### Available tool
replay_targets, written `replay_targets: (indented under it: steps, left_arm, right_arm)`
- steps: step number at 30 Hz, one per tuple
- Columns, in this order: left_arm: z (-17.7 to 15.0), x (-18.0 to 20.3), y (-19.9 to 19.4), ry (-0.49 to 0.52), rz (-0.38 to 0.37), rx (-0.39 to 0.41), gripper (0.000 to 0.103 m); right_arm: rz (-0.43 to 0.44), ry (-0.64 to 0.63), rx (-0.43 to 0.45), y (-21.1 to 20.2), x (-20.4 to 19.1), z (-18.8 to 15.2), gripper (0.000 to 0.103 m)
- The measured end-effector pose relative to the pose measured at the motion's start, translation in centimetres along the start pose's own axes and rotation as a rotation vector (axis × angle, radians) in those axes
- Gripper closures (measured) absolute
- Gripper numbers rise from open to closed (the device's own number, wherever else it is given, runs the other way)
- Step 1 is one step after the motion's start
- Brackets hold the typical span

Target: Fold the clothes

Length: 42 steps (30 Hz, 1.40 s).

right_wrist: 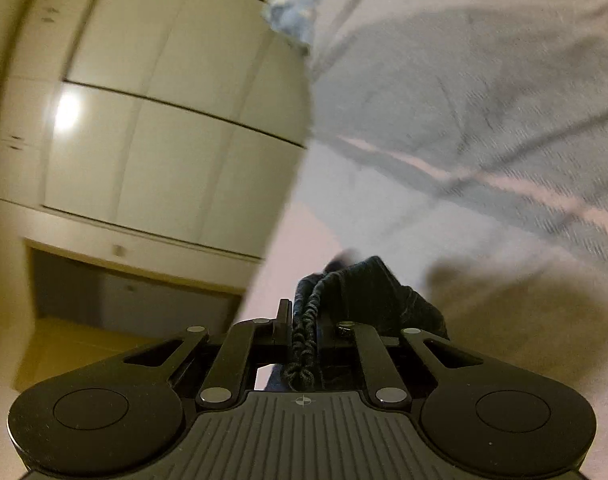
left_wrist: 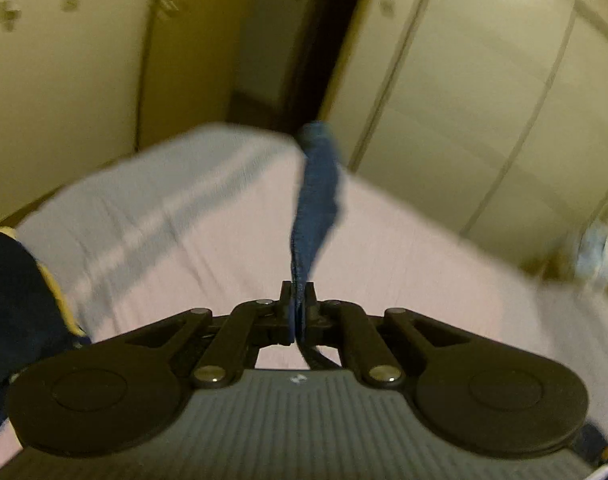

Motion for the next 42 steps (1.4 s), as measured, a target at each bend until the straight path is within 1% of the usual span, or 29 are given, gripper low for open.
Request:
replay_targets:
  steps: [3,5,6,7,9,10,11,12,13,14,16,17,20,22,24,27,30,33,35,38,39,41,42]
  left_arm:
    - [-2.3,-3.4,-5.3,-0.045,0.012,0.029,0.099]
    - [-3.9,-5.7,-8.9,-0.076,0.020,0.048,0.098]
    - [-4.7,-6.9,-10.7,-0.091,0.024,0.057,0.097]
    - [-7.7,-8.5,-10.8,-0.093,0.058,0.011,0.093]
    - [-16.2,-12.5,-9.4,-0.081,0.163,-0.148,0.088]
    - [-20.1,-14.8,-8.8,-0.087,0.229,-0.234,0.088]
    - [-23.7,-17.0,-8.4,-0.109,0.301,-0.316,0.088]
    - [-27.2,-19.1,-8.1,-0.137,0.371,-0.393,0.092]
    - [-29.6,-21.0,-8.3,-0.156,0.429,-0.435,0.092]
    - [-30.8,-22.3,-8.9,-0.168,0.470,-0.442,0.092]
    - [-31.8,-23.5,-10.3,-0.206,0.503,-0.411,0.092]
    - [-31.8,-23.8,-10.8,-0.223,0.503,-0.393,0.091]
    - [-31.0,-23.5,-11.4,-0.247,0.471,-0.344,0.087]
    - [-30.8,-23.3,-11.7,-0.268,0.434,-0.313,0.075]
    - [-30.6,-22.9,-11.5,-0.297,0.392,-0.295,0.072]
    - [-31.3,-22.4,-11.0,-0.316,0.365,-0.299,0.069]
    - [-32.5,-23.3,-9.7,-0.335,0.377,-0.316,0.068]
    - [-33.2,-24.1,-7.9,-0.361,0.363,-0.316,0.068]
    - [-33.6,-24.6,-6.6,-0.354,0.363,-0.318,0.068]
    - [-34.2,-25.3,-4.7,-0.326,0.367,-0.323,0.072]
    - [-34.3,-25.5,-4.2,-0.321,0.368,-0.325,0.076]
    - [-33.9,-25.6,-3.7,-0.288,0.372,-0.322,0.089]
    - [-33.6,-25.6,-3.5,-0.268,0.374,-0.319,0.100]
  right_arm:
    - [0.010,-0.012,-0.012,-3.9,2.1,0.0,0.094]
    - [-0.029,-0.014,-0.042,-6.1,5.2,-1.2,0.094]
    - [-0.076,-0.018,-0.063,-7.1,7.4,-2.2,0.094]
    - [-0.161,-0.021,-0.085,-7.8,10.4,-3.4,0.093]
    - [-0.365,-0.024,-0.125,-9.2,17.2,-5.9,0.090]
    - [-0.497,-0.020,-0.134,-10.0,20.9,-7.0,0.086]
    - [-0.654,-0.007,-0.128,-11.0,24.8,-7.9,0.074]
    - [-0.807,0.020,-0.119,-12.3,28.2,-8.7,0.069]
    - [-0.910,0.046,-0.120,-13.6,30.6,-9.5,0.064]
    - [-0.940,0.057,-0.122,-14.5,31.9,-10.2,0.063]
    - [-0.899,0.070,-0.126,-15.4,32.5,-11.5,0.061]
    - [-0.871,0.074,-0.128,-15.7,32.5,-11.9,0.059]
    - [-0.791,0.083,-0.126,-15.7,32.2,-13.2,0.054]
    - [-0.743,0.105,-0.119,-15.3,32.2,-14.0,0.050]
    - [-0.700,0.156,-0.117,-14.8,32.8,-14.7,0.047]
    - [-0.672,0.191,-0.111,-14.5,33.5,-16.1,0.046]
    - [-0.654,0.180,-0.105,-14.1,34.1,-17.4,0.045]
    - [-0.633,0.171,-0.075,-13.6,35.1,-18.1,0.045]
    - [-0.619,0.176,-0.050,-13.2,35.7,-18.4,0.044]
    - [-0.600,0.191,-0.007,-12.6,36.8,-18.6,0.044]
    - [-0.594,0.204,0.014,-12.3,37.2,-18.5,0.044]
    - [-0.579,0.234,0.053,-11.9,37.8,-18.5,0.044]
    - [-0.568,0.254,0.069,-11.6,38.1,-18.5,0.044]
Point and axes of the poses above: each gripper's, at about its wrist camera, not at the fingertips, and y roughly the way its jaws point, x to its right, z to its top, the point moved 9 cm from there along y, roughly the way its jaws point, and after that the axes turned 5 degrees about -z, right-handed, at the moved point
